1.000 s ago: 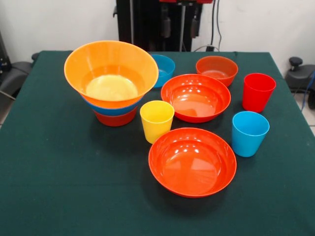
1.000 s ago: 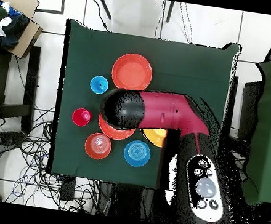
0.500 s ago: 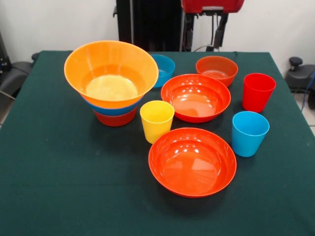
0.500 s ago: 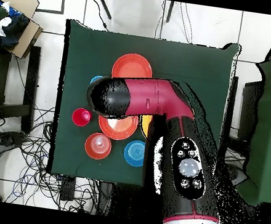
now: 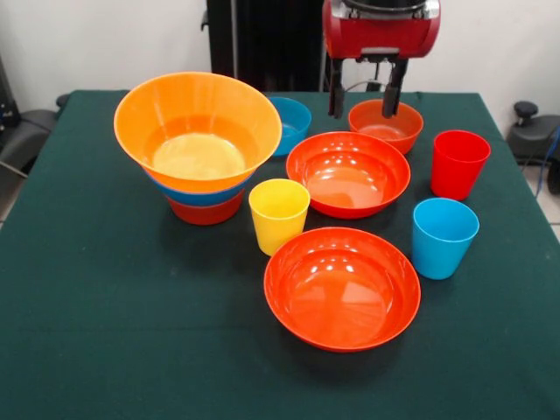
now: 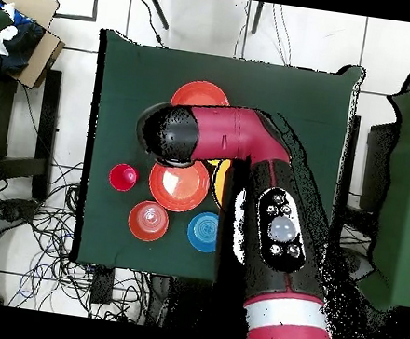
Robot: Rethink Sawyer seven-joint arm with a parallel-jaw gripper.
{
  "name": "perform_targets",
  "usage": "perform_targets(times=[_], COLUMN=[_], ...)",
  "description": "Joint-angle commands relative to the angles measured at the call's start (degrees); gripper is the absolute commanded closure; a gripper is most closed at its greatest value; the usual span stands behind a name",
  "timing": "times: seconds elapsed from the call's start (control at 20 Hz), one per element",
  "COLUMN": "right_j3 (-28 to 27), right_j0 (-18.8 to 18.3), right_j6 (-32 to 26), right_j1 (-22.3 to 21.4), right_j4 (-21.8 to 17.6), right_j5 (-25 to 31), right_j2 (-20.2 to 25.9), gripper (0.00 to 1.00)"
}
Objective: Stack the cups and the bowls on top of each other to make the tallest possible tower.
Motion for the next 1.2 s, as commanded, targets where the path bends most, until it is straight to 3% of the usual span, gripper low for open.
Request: perform_targets(times=[0.05, 0.8, 1.2], right_j3=[-4.2, -3.1, -8.3], right_j0=[2.9, 4.8, 7.2], right_j6=[7.9, 7.8, 7.5], right_j1=[4.9, 3.0, 3.2], right_j4=[0.2, 3.0, 4.8], right_j5=[1.6, 2.4, 7.8], right_j2=[-1.8, -3.9, -4.4], gripper=[0.0, 0.0, 0.0])
